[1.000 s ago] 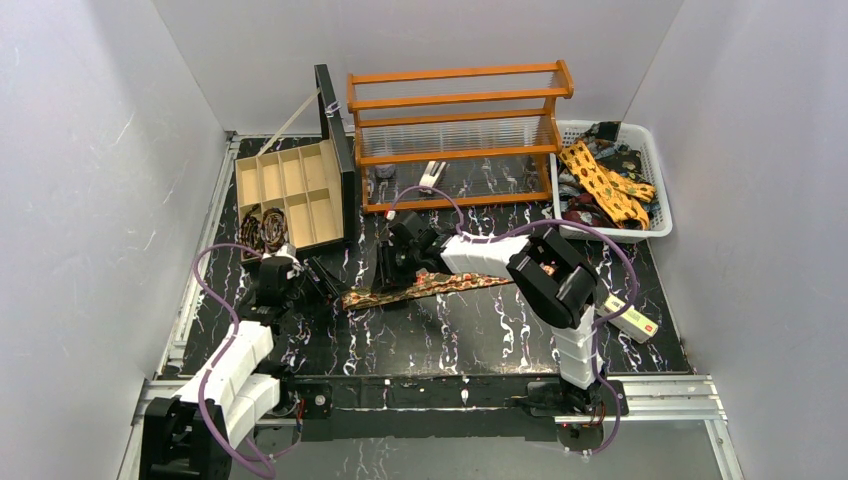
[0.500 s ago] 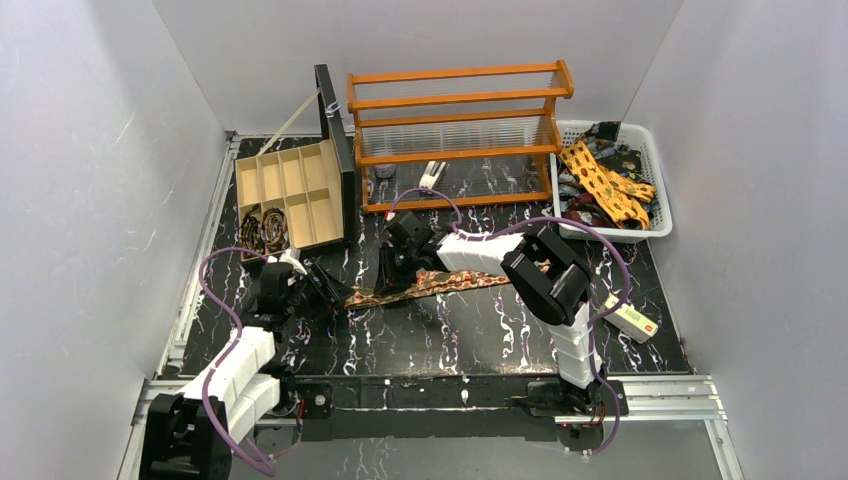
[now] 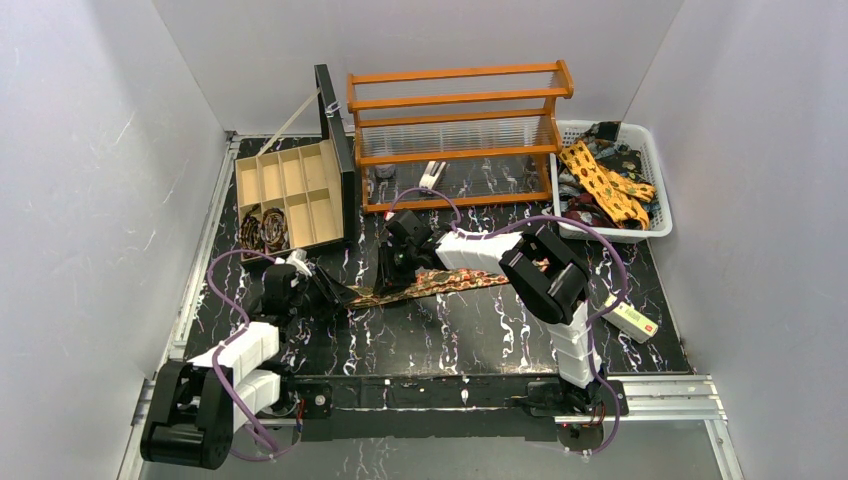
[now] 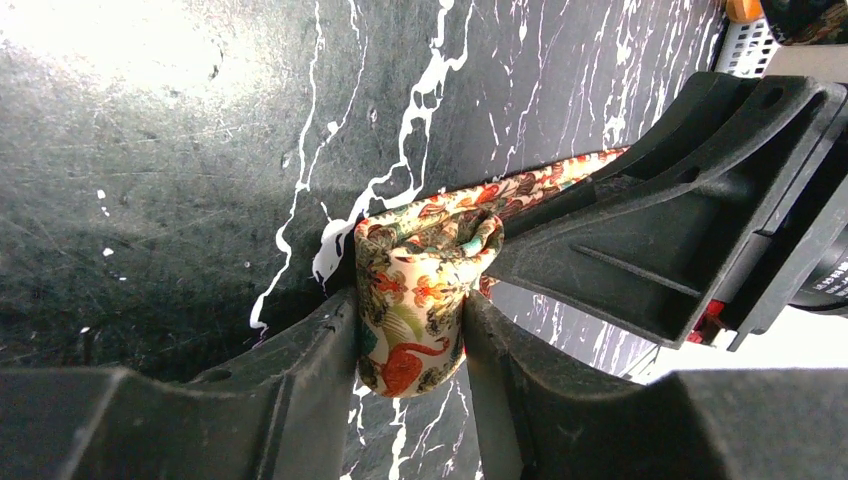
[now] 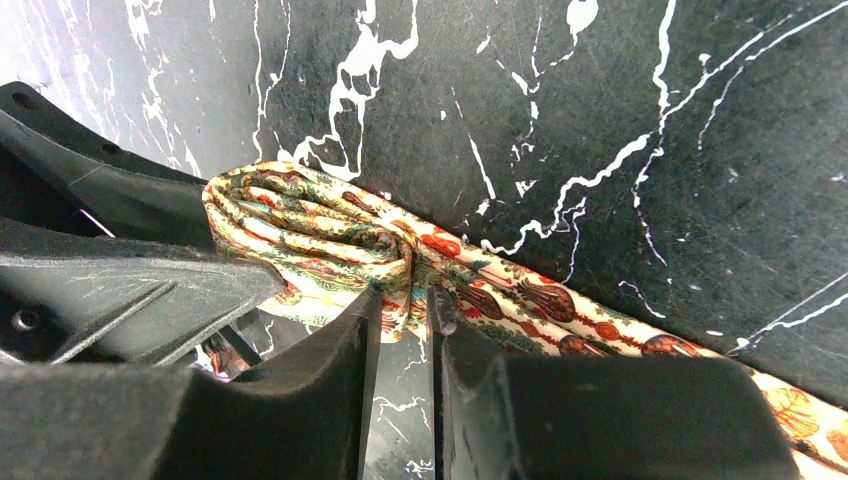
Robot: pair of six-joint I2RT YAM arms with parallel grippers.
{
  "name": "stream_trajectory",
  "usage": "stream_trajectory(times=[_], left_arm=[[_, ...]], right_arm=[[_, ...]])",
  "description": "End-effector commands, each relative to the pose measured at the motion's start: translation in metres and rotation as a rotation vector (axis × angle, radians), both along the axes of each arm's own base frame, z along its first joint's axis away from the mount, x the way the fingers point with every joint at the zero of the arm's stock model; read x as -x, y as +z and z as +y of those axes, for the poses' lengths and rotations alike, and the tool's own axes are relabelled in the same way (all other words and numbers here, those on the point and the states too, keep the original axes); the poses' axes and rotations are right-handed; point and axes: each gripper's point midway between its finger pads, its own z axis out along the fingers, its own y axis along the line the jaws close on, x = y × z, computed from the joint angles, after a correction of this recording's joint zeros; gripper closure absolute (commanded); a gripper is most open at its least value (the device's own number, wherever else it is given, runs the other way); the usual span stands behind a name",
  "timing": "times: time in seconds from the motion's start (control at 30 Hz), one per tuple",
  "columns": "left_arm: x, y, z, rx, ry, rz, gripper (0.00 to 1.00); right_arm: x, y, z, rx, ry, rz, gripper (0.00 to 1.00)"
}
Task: Roll the ties
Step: Roll the tie at the center of the board.
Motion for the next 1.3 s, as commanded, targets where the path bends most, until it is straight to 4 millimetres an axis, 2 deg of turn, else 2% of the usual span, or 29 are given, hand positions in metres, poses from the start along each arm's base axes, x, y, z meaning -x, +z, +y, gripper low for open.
stream_trajectory(times=[0.0, 0.1, 0.23, 0.33, 0.5, 0.67, 0.73, 0.9, 1.0, 1.27], left_arm=[[0.003, -0.007, 0.001, 0.009, 0.006, 0.012, 0.59], [-0.001, -0.005, 0.002, 0.003, 0.014, 0.008, 0.49], [-0.004, -0.005, 0.004, -0.014, 0.022, 0.007, 0.49], [-0.003, -0.006, 0.003, -0.012, 0.012, 0.011, 0.57], [-0.003, -0.006, 0.004, -0.016, 0.013, 0.004, 0.74], [-0.012, 0.009, 0.008, -0.067, 0.01, -0.018, 0.91], [-0.015, 0.016, 0.013, -0.101, 0.025, -0.023, 0.95], [-0.011, 0.02, 0.028, -0.233, 0.063, 0.007, 1.0], [-0.01, 0.021, 0.036, -0.294, 0.1, 0.025, 1.0], [-0.018, 0.034, 0.043, -0.569, 0.126, 0.042, 1.0]], right_arm=[[0.004, -0.023, -0.014, 0.092, 0.001, 0.02, 0.68], [0.004, -0.024, -0.014, 0.094, 0.003, 0.021, 0.68], [0.004, -0.024, -0.014, 0.097, 0.006, 0.021, 0.68], [0.004, -0.025, -0.014, 0.099, 0.007, 0.022, 0.68], [0.004, -0.022, -0.011, 0.089, 0.017, 0.019, 0.68], [-0.001, -0.002, -0.004, 0.046, 0.051, -0.025, 0.63], [-0.003, 0.013, 0.002, 0.012, 0.076, -0.055, 0.58], [-0.01, 0.045, 0.005, -0.032, 0.083, -0.133, 0.5], [-0.019, 0.058, -0.002, -0.023, 0.055, -0.196, 0.48], [-0.031, 0.063, -0.028, 0.008, -0.002, -0.232, 0.46]])
